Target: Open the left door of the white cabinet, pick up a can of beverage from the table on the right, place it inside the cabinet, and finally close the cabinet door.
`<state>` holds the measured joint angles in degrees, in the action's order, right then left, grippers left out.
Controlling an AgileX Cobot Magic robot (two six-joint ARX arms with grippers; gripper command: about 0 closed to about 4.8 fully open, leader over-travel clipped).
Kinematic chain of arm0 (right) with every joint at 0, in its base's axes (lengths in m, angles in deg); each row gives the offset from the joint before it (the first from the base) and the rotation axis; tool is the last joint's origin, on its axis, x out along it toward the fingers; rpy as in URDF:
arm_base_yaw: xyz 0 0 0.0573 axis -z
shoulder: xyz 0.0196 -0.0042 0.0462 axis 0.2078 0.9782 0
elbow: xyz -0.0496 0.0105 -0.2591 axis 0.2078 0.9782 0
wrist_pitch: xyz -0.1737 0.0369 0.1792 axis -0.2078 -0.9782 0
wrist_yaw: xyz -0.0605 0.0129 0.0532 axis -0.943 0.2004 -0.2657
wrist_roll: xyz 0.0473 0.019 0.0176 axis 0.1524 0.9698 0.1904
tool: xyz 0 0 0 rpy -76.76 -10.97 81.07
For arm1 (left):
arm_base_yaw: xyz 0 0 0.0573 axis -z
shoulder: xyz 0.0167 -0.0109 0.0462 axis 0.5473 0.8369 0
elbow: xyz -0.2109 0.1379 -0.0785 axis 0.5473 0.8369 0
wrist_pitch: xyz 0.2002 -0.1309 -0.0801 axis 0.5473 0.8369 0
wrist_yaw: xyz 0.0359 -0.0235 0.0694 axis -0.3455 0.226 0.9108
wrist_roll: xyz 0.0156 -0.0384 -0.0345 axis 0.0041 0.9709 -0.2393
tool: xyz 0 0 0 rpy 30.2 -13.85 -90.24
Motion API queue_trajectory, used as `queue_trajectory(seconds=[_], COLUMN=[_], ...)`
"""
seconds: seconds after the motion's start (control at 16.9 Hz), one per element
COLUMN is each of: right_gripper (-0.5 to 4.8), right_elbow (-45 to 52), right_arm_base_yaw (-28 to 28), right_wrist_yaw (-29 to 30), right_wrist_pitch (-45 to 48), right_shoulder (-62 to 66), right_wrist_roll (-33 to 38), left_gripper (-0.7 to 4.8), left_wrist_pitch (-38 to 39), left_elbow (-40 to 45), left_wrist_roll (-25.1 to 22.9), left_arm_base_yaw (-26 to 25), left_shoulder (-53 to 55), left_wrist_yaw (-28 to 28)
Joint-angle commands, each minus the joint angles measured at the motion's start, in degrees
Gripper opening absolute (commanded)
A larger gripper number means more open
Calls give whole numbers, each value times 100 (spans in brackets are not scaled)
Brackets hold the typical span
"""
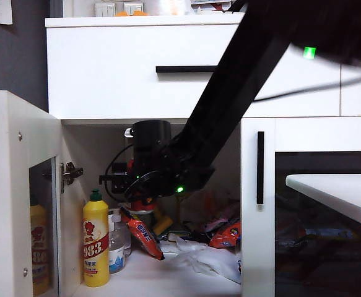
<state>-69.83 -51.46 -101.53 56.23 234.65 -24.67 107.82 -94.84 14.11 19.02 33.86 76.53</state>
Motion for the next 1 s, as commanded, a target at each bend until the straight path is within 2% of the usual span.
queue_trajectory(seconds=[0.06,0.24,0.83,1.0], right_gripper=[109,128,127,127], right_elbow=[-892,-1733,-1801,-1801], right_arm_base_yaw=[-24,74,195,111], right_wrist_yaw=[-7,-7,-118,-142], right_wrist_pitch=[310,-297,-186,-341], right_shoulder=[402,1027,1064,1064], right_wrist_roll=[20,-48,-345,-802], left_gripper=[479,479,479,479], left_wrist_pitch=[31,70,63,63], left_elbow=[-9,-9,-9,-9], left_wrist_roll=[-81,-81,-74,-72], left_arm_base_yaw=[-9,-9,-9,-9], left_shoulder=[9,9,7,4], left_wrist_yaw=[247,273,393,393])
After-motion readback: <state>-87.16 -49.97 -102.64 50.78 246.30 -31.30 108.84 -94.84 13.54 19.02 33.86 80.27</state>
